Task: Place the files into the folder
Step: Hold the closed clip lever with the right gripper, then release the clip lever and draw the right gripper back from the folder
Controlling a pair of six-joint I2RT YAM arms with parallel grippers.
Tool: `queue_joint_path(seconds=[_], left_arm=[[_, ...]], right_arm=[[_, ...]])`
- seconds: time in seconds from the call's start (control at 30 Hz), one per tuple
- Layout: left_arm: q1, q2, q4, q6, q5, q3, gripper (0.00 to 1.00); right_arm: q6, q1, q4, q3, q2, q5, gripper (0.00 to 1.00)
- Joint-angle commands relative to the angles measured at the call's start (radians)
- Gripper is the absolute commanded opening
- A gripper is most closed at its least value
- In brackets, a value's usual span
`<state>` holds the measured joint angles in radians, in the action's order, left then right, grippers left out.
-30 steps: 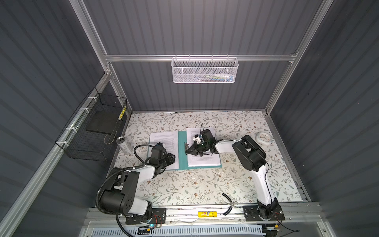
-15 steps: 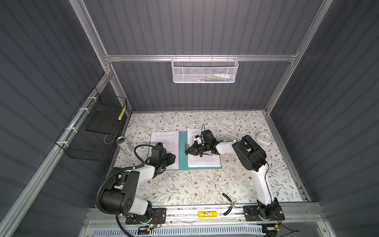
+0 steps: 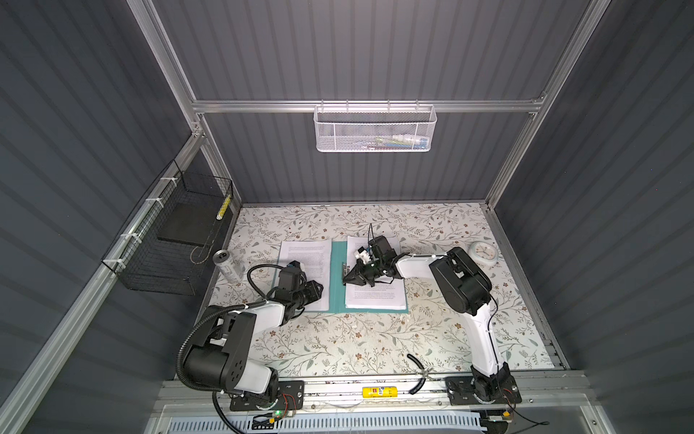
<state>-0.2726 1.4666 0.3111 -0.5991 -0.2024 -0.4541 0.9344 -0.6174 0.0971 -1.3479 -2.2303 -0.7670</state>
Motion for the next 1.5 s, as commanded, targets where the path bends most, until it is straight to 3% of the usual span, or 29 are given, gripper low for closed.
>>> queue_joint_path(seconds=[0.0,0.3,0.43,0.57,0.7,0.87,1.03,1.27,1.47], left_arm=[[0.003,0.036,-0.125,0.005,0.018,0.011,0.37],[0.003,0.061,-0.121,0.008,0.011,0.000,0.36],[0.003,0.088,-0.102,0.004,-0.004,-0.001,0.36],[0.003,0.118,-0.076,-0.002,-0.023,0.002,0.35],[0.003,0.149,-0.050,-0.005,-0.040,0.002,0.34],[0.003,0.162,-0.040,-0.002,-0.055,-0.001,0.34],[0.003,0.170,-0.029,0.001,-0.063,-0.001,0.34],[0.003,0.172,-0.039,-0.004,-0.051,-0.009,0.33],[0.003,0.154,-0.081,-0.010,-0.028,-0.020,0.33]], right_arm=[[-0.053,0.021,-0.261,0.042,-0.091,0.194,0.00],[-0.137,-0.013,-0.426,-0.044,-0.142,0.310,0.00],[-0.148,-0.049,-0.466,-0.130,-0.180,0.294,0.00],[-0.088,-0.067,-0.390,-0.156,-0.187,0.194,0.00],[-0.090,-0.091,-0.426,-0.225,-0.196,0.197,0.00],[0.080,-0.090,-0.159,-0.126,-0.173,0.061,0.00],[0.132,-0.075,-0.078,-0.078,-0.130,0.060,0.00],[0.029,-0.051,-0.248,-0.109,-0.061,0.158,0.27],[-0.013,-0.022,-0.291,-0.094,0.016,0.195,0.32]])
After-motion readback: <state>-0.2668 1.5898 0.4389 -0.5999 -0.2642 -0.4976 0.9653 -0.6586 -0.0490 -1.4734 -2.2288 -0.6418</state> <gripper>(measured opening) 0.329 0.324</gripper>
